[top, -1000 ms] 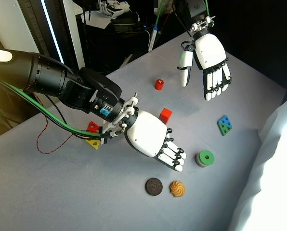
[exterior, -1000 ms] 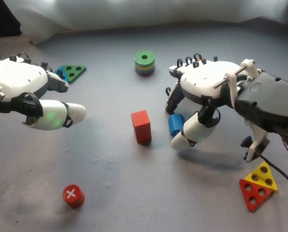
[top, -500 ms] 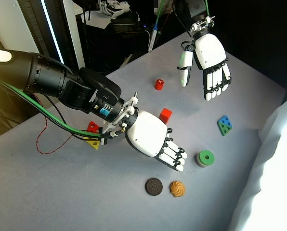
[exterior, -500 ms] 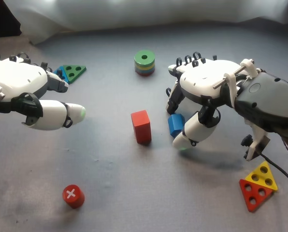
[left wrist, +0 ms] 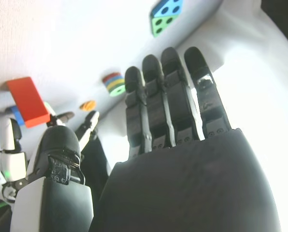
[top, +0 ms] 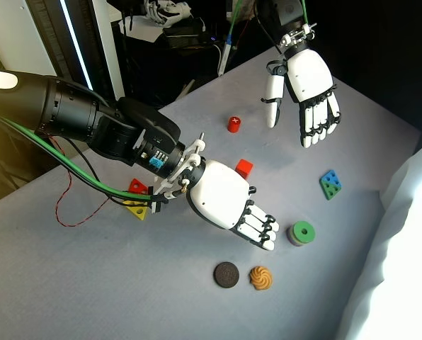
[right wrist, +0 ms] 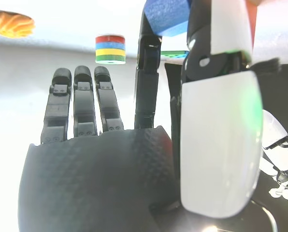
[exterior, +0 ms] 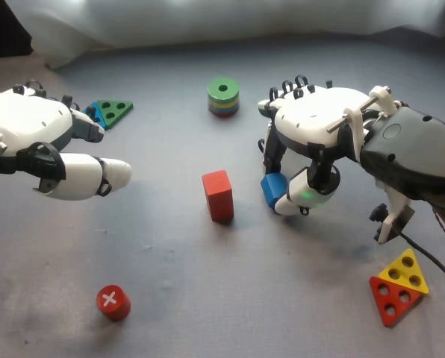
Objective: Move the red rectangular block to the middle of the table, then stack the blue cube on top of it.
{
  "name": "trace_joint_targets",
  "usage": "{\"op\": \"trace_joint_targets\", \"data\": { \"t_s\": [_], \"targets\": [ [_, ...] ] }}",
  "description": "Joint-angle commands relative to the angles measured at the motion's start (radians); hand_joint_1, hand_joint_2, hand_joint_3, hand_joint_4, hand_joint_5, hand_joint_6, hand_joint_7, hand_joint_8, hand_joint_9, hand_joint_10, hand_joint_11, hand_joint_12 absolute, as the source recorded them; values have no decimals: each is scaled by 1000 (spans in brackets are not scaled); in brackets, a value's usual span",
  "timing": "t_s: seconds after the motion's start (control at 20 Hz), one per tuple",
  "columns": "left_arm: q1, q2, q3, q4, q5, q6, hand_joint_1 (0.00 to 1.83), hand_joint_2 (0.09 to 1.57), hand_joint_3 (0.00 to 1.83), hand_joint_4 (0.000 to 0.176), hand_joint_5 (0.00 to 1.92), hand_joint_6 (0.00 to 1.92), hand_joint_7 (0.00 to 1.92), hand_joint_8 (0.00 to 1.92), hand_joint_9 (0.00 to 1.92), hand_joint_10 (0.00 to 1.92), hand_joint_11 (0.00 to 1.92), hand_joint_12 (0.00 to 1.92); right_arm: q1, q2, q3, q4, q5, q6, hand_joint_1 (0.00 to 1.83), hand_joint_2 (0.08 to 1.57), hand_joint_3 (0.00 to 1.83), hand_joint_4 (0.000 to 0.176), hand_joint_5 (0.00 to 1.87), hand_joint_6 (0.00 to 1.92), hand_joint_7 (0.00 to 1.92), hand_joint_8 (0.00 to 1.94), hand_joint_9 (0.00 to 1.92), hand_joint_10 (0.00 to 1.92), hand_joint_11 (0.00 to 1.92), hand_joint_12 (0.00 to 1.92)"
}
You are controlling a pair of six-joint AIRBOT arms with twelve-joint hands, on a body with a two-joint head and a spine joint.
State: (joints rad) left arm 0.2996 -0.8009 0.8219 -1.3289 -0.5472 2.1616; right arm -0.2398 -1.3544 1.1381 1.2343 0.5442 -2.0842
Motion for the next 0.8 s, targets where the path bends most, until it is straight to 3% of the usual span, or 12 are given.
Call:
{"op": "trace_joint_targets", "data": {
  "t_s": [0.0, 0.1, 0.15, 0.25, 0.3, 0.4, 0.45, 0.5, 0.6, 0.65, 0.75],
  "targets": [
    [-15, 14, 3, 33, -59, 4, 99, 1262, 1, 0, 459, 1, 446, 1, 379, 1, 0, 758, 7, 13, 0, -46, 47, 6, 1081, 1032, 6, 149, 1145, 711, 180, 4, 0, 0, 0, 0],
    [-15, 14, 3, 31, -59, 4, 89, 1265, 2, 0, 454, 1, 443, 0, 378, 0, 0, 747, 10, 18, -1, -48, 42, 5, 1074, 1044, 4, 148, 1117, 761, 174, 2, 0, 0, 0, 0],
    [-16, 14, 3, 31, -61, 4, 100, 1264, 1, 0, 451, 0, 441, 0, 375, 0, 0, 738, 14, 23, -1, -48, 41, 6, 1064, 1049, 3, 168, 1103, 780, 150, 0, 0, 0, 0, 0],
    [-18, 14, 3, 31, -62, 4, 101, 1264, 0, 0, 464, 5, 457, 6, 384, 4, 0, 745, 31, 45, -4, -48, 20, 7, 1067, 1051, 1, 154, 1099, 787, 163, 12, 0, 0, 0, 0],
    [-18, 14, 3, 31, -62, 4, 97, 1269, 2, 0, 467, 5, 453, 3, 379, 1, 0, 738, 43, 58, -7, -48, 3, 7, 1062, 1050, 0, 172, 1100, 785, 155, 6, 0, 0, 0, 0],
    [-18, 14, 2, 31, -62, 4, 98, 1270, 2, 0, 469, 5, 451, 2, 377, 0, 0, 734, 74, 90, -18, -54, -41, 8, 1061, 1050, 0, 174, 1099, 784, 155, 5, 0, 0, 0, 0],
    [-18, 14, 2, 30, -63, 4, 91, 1272, 2, 0, 456, 1, 441, 1, 368, 0, 0, 718, 89, 108, -28, -73, -50, 12, 1080, 1043, 0, 137, 1124, 746, 173, 5, 0, 0, 0, 0],
    [-18, 14, 2, 30, -65, 4, 106, 1272, 1, 0, 454, 1, 440, 1, 368, 1, 0, 723, 109, 131, -41, -123, -77, 39, 1052, 1061, 4, 174, 1071, 831, 149, 1, 0, 0, 0, 0],
    [-18, 14, 2, 30, -65, 5, 116, 1272, 1, 0, 454, 1, 439, 0, 367, 0, 0, 730, 145, 158, -50, -164, -136, 66, 1053, 1059, 0, 176, 1080, 818, 142, 0, 0, 0, 0, 0],
    [-18, 14, 2, 30, -66, 6, 103, 1275, 1, 0, 451, 0, 435, 0, 361, 0, 0, 728, 169, 167, -49, -164, -165, 67, 1071, 1041, 0, 165, 1126, 743, 156, 2, 0, 0, 0, 0],
    [-18, 14, 2, 30, -66, 6, 104, 1275, 2, 0, 447, 0, 435, 0, 362, 1, 0, 725, 206, 174, -47, -164, -224, 67, 1070, 1037, 0, 174, 1134, 730, 163, 4, 0, 0, 0, 0]
  ]
}}
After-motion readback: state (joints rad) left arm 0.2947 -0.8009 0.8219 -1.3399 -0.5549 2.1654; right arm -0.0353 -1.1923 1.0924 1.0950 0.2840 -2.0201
